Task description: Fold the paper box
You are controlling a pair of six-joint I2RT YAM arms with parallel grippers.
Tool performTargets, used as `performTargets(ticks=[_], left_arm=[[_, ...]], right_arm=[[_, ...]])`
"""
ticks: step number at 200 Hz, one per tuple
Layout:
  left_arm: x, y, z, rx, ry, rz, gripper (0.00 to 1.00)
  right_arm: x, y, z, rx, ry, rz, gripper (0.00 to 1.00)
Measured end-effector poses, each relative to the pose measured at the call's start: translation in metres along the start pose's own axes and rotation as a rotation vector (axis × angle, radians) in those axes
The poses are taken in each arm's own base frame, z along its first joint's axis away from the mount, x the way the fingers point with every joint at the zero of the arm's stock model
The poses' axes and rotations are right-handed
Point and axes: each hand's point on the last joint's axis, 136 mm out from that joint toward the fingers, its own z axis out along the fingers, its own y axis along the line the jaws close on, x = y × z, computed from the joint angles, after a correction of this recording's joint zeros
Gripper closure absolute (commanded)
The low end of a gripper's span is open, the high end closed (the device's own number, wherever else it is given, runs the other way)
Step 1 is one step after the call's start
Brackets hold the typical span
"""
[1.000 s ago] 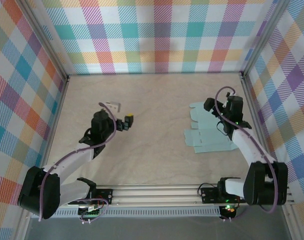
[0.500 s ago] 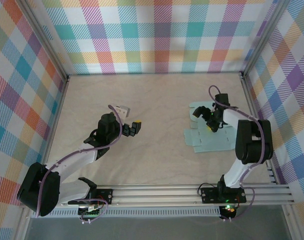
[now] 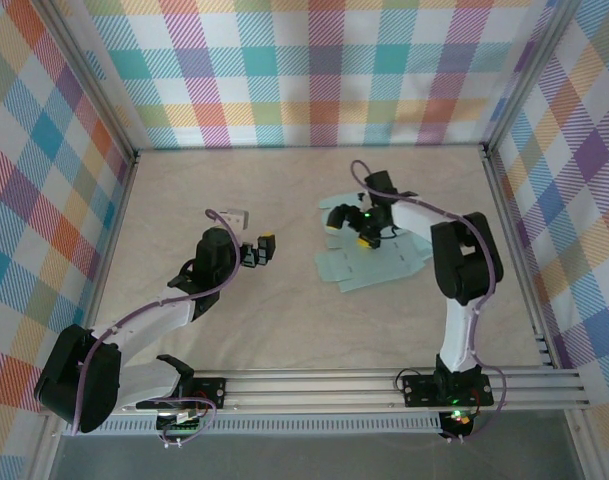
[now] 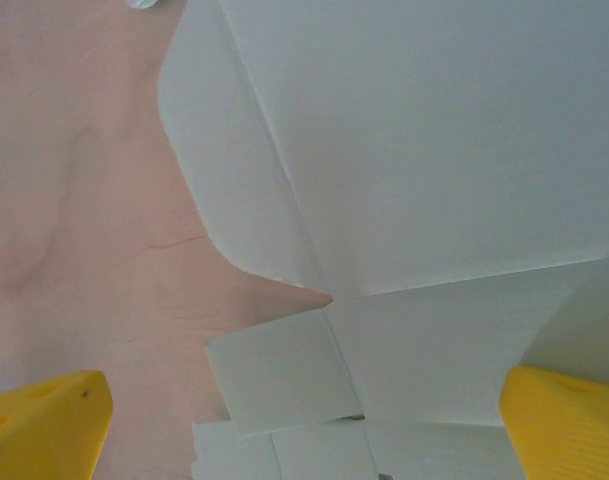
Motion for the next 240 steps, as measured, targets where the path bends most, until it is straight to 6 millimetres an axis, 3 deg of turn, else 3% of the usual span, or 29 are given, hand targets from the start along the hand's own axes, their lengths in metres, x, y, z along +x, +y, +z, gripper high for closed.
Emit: performTargets(ticks=[20, 40, 58, 76, 92, 111, 130, 151, 178, 209, 240], left_arm=[[0.010, 0.009, -0.001, -0.040, 0.003, -0.022, 0.00], [0.020, 0.014, -0.002, -0.061, 0.021, -0.021, 0.00], [0.021, 0.015, -0.001, -0.061, 0.021, -0.021, 0.00], [0.022, 0.012, 0.005, -0.051, 0.021, -0.022, 0.01], [0.027, 0.007, 0.014, -0.030, 0.046, -0.020, 0.02], [0.030, -0.003, 0.030, 0.005, 0.081, -0.019, 0.03], [0.025, -0.017, 0.045, 0.048, 0.090, -0.024, 0.03], [0.018, -0.034, 0.057, 0.094, 0.087, -0.028, 0.02], [0.016, -0.052, 0.064, 0.141, 0.085, -0.026, 0.00], [0.018, -0.057, 0.064, 0.154, 0.093, -0.025, 0.00], [0.017, -0.055, 0.063, 0.147, 0.088, -0.025, 0.00]], right_arm=[[0.010, 0.037, 0.020, -0.046, 0.057, -0.090, 0.01], [0.022, 0.062, 0.026, -0.075, 0.088, -0.166, 0.00], [0.025, 0.074, 0.016, -0.083, 0.069, -0.211, 0.00], [0.020, 0.073, -0.013, -0.071, -0.012, -0.225, 0.00], [0.018, 0.061, -0.049, -0.064, -0.110, -0.194, 0.00], [0.017, 0.033, -0.094, -0.061, -0.235, -0.084, 0.01], [0.023, -0.005, -0.117, -0.065, -0.308, 0.064, 0.02], [0.051, -0.049, -0.113, -0.029, -0.307, 0.233, 0.06], [0.087, -0.077, -0.093, -0.021, -0.252, 0.388, 0.24], [0.096, -0.082, -0.076, -0.068, -0.225, 0.505, 0.47], [0.089, -0.078, -0.066, -0.113, -0.219, 0.550, 0.53]])
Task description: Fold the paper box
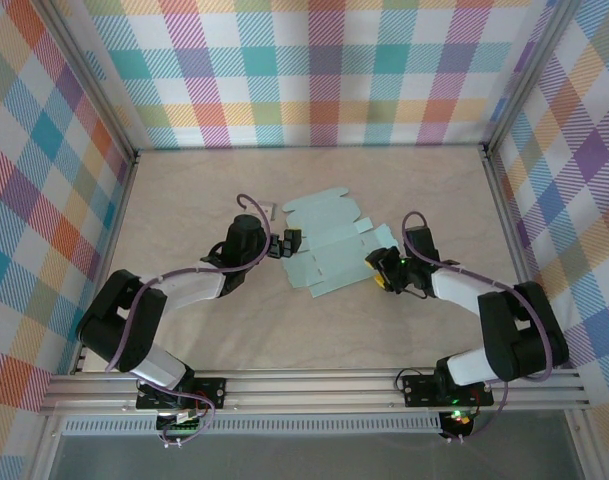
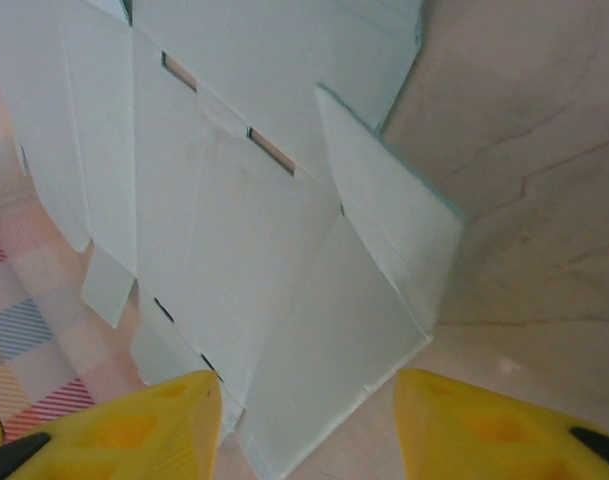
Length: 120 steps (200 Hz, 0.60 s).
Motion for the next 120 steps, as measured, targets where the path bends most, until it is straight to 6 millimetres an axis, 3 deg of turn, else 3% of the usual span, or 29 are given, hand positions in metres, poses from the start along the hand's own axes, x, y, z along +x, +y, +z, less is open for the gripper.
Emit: performTargets(ticks=[67, 120], left_arm=[[-0.014, 0.003, -0.018, -0.018, -0.047, 0.000, 0.00], [-0.009, 0.006, -0.020, -0.032, -0.035, 0.001, 0.00]], right_arm=[[-0.004, -0.005, 0.017, 0.002, 0.011, 0.028, 0.59], [-0.001, -0.001, 0.006, -0.025, -0.002, 0.017, 0.42]])
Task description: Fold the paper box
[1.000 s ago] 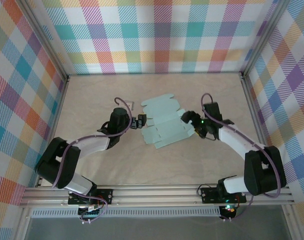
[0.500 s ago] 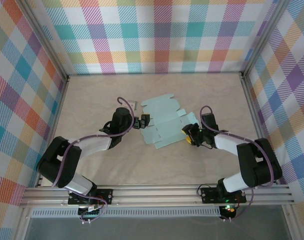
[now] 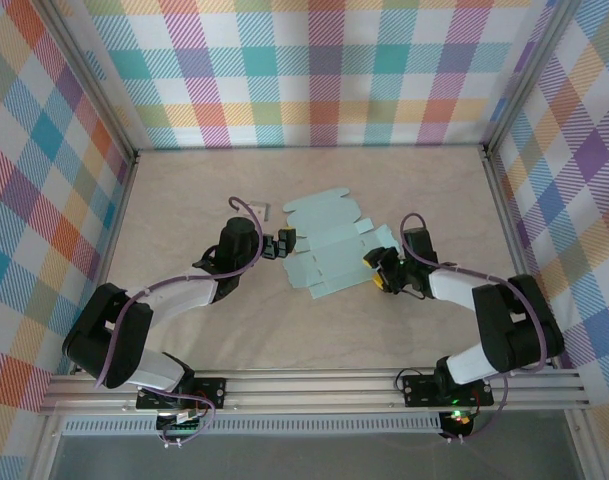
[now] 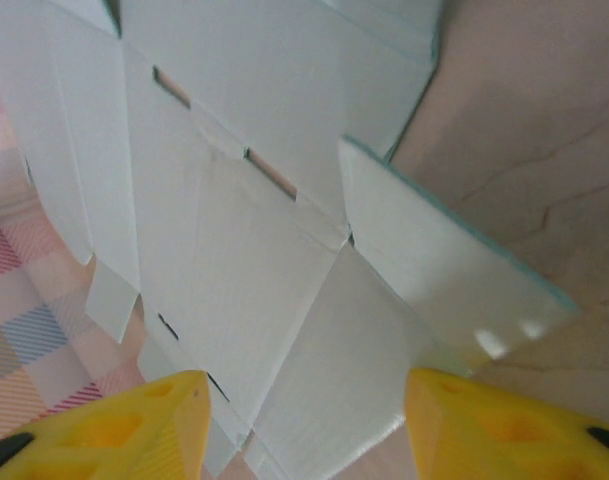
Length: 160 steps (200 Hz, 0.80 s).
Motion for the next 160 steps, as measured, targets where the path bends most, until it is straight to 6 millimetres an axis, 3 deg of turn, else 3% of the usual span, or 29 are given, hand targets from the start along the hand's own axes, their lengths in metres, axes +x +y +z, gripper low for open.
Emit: performTargets(ticks=[31, 92, 121, 160], left_arm=[[0.000, 0.000, 0.000, 0.000, 0.000, -0.001, 0.00], [0.001, 0.000, 0.000, 0.002, 0.002, 0.000, 0.00], [0.001, 0.000, 0.000, 0.002, 0.002, 0.000, 0.00], [0.001, 0.000, 0.000, 0.002, 0.003, 0.000, 0.00]], right_arm=[[0.002, 0.001, -0.006, -0.012, -0.006, -0.004, 0.40], [0.004, -0.007, 0.001, 0.002, 0.012, 0.014, 0.40], [0.005, -0.005, 0.006, -0.012, 0.030, 0.025, 0.52], [0.000, -0.003, 0.016, 0.002, 0.042, -0.004, 0.84]])
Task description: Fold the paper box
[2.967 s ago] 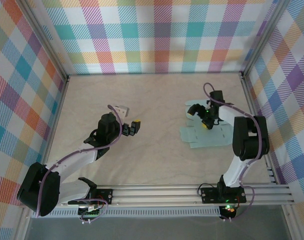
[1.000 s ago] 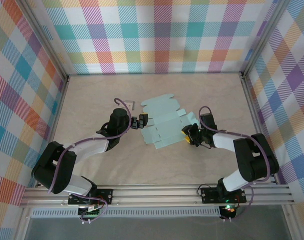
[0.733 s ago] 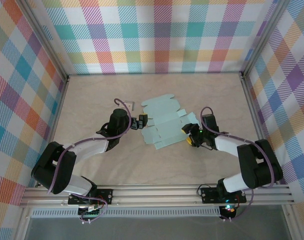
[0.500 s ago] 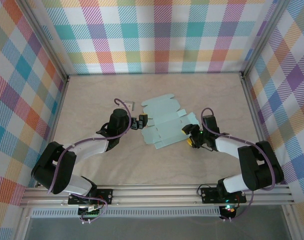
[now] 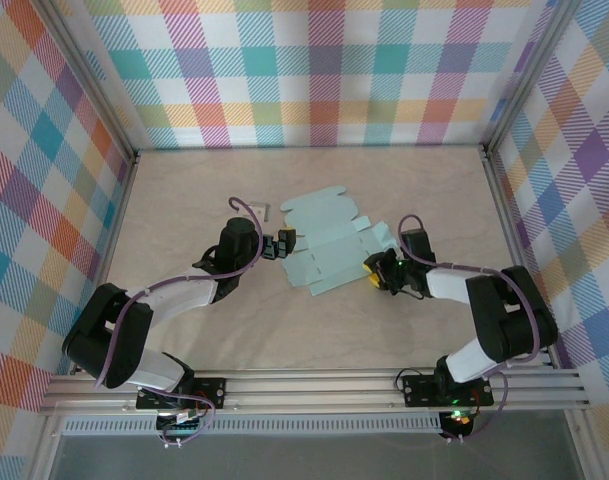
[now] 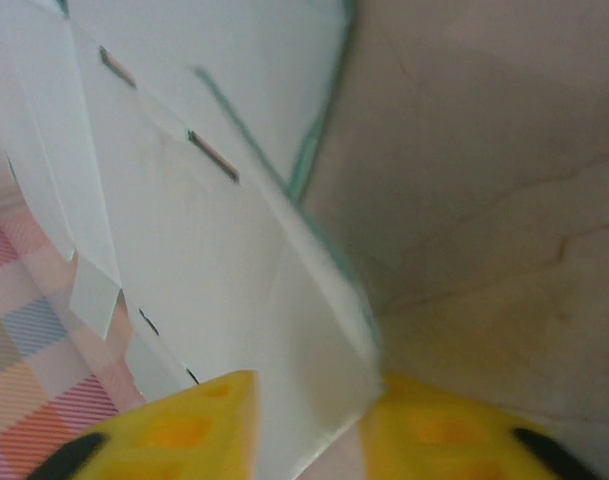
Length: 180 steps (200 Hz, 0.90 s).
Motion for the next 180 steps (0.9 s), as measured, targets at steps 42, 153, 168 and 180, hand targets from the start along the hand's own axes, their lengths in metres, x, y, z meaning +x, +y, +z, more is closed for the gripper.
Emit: performTargets(ticks=[42, 153, 168, 180], left_arm=[[0.001, 0.001, -0.007, -0.005, 0.019, 0.023, 0.00], [0.012, -0.010, -0.009, 0.048, 0.161, 0.082, 0.00], [0.020, -0.015, -0.003, 0.073, 0.204, 0.059, 0.04], [0.030, -0.020, 0.001, 0.099, 0.241, 0.027, 0.08]], right_arm=[[-0.029, 0.028, 0.005, 0.002, 0.009, -0.127, 1.00], [-0.044, 0.039, -0.002, 0.325, 0.494, -0.794, 1.00], [-0.050, 0.041, -0.007, 0.373, 0.514, -0.851, 1.00], [-0.054, 0.046, -0.011, 0.395, 0.511, -0.890, 0.95]])
